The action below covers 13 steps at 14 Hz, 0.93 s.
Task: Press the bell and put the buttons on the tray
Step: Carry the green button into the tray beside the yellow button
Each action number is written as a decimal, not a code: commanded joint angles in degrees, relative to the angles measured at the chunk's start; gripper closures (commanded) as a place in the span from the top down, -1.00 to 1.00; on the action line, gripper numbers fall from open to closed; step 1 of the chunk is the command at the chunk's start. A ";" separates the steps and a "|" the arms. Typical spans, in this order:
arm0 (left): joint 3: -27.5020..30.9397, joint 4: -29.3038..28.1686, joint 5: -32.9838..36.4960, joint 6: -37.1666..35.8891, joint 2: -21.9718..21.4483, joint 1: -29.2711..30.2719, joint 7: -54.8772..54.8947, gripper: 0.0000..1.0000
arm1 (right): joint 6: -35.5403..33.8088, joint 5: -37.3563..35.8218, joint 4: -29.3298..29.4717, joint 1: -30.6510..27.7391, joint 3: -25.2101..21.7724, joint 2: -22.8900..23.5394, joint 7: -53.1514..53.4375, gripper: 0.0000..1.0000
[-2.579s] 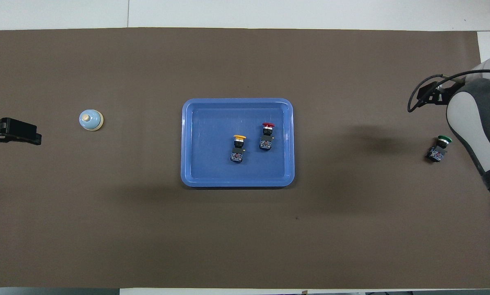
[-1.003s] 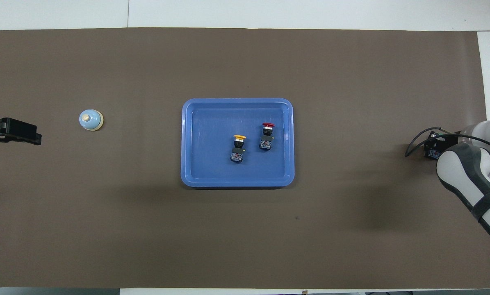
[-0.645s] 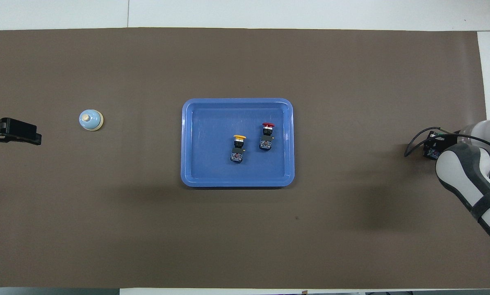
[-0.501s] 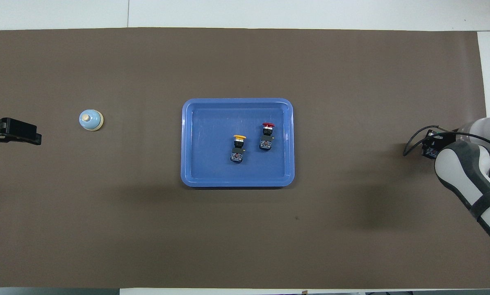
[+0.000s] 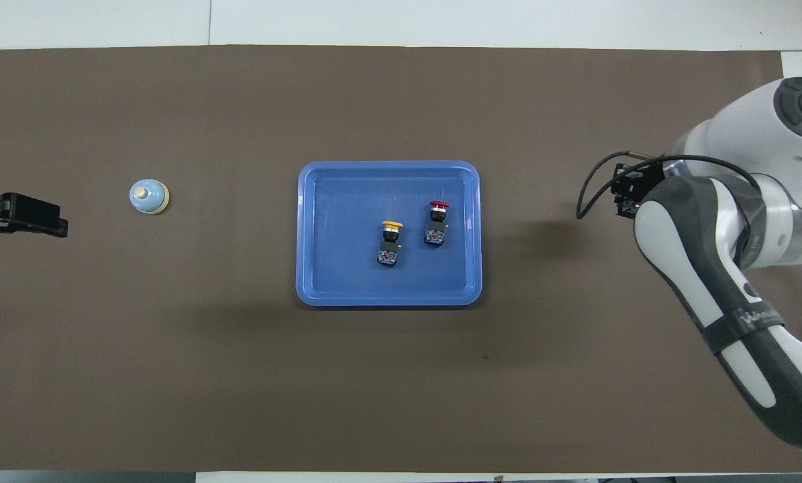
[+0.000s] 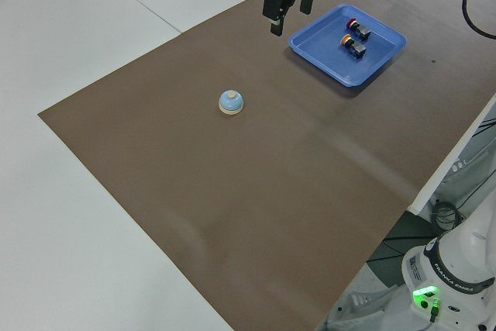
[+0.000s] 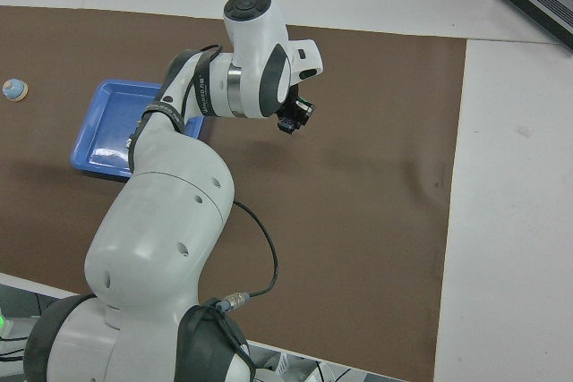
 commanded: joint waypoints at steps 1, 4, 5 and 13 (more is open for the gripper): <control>0.13 0.53 -0.09 -0.45 -0.30 0.04 -0.01 1.00 | -5.71 1.60 8.99 6.72 0.11 3.68 5.70 -1.00; 0.05 0.61 -0.09 -0.45 -0.30 0.04 -0.01 1.00 | -8.62 5.02 15.42 16.74 0.11 6.84 13.26 -1.00; 0.13 0.53 -0.09 -0.45 -0.30 0.04 -0.01 1.00 | -8.71 5.03 17.96 20.25 0.02 8.50 16.15 -1.00; 0.13 0.53 -0.09 -0.45 -0.30 0.04 -0.01 1.00 | -5.91 3.10 32.14 33.90 0.02 24.34 24.44 -1.00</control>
